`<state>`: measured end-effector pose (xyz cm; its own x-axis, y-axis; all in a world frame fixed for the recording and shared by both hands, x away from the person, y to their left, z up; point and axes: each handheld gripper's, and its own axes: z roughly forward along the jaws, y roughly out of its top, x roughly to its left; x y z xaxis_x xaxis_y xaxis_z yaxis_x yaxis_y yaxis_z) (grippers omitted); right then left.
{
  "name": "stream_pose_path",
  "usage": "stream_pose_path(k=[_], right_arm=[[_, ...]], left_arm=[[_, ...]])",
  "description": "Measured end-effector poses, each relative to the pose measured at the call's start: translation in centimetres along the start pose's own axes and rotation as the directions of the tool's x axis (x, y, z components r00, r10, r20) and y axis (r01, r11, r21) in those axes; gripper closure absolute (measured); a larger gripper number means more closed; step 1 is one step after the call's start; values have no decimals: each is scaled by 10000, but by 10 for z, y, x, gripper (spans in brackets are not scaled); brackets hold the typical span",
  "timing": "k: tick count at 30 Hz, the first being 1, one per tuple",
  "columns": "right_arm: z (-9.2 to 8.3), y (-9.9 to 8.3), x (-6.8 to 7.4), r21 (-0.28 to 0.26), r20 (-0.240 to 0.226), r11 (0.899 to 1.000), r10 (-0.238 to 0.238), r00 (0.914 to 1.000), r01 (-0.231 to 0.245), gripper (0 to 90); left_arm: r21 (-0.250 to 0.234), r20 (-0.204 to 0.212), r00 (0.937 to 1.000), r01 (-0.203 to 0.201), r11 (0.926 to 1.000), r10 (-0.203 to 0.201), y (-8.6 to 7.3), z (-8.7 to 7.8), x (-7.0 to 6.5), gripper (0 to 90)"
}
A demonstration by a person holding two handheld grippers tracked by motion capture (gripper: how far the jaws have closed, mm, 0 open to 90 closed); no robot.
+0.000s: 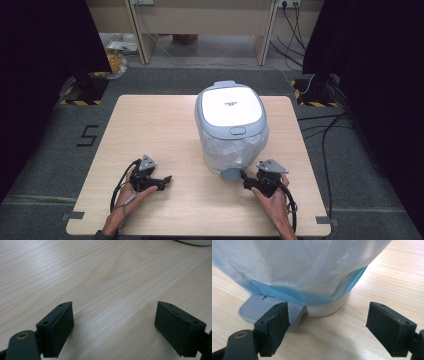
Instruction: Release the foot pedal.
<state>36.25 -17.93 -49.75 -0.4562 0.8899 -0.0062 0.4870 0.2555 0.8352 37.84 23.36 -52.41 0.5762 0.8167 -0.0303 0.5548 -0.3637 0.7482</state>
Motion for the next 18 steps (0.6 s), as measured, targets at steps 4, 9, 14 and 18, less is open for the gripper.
stream_pose_path(k=[4,9,14,18], right_arm=[[-8,1,-2,-150,-176,9998,98,9998,-101,182],[-26,-3,-9,-159,-198,9999,53,9998,-56,183],[-39,-15,-17,-127,-242,9999,109,9996,-112,184],[-44,-22,-19,-77,-235,9999,86,9997,-88,185]], left_arm=[[11,-1,10000,-15,10000,15,0,0,0,149],[-11,7,10000,-27,10000,27,0,0,0,149],[2,20,10000,-25,10000,25,0,0,0,150],[6,20,10000,-22,10000,22,0,0,0,150]])
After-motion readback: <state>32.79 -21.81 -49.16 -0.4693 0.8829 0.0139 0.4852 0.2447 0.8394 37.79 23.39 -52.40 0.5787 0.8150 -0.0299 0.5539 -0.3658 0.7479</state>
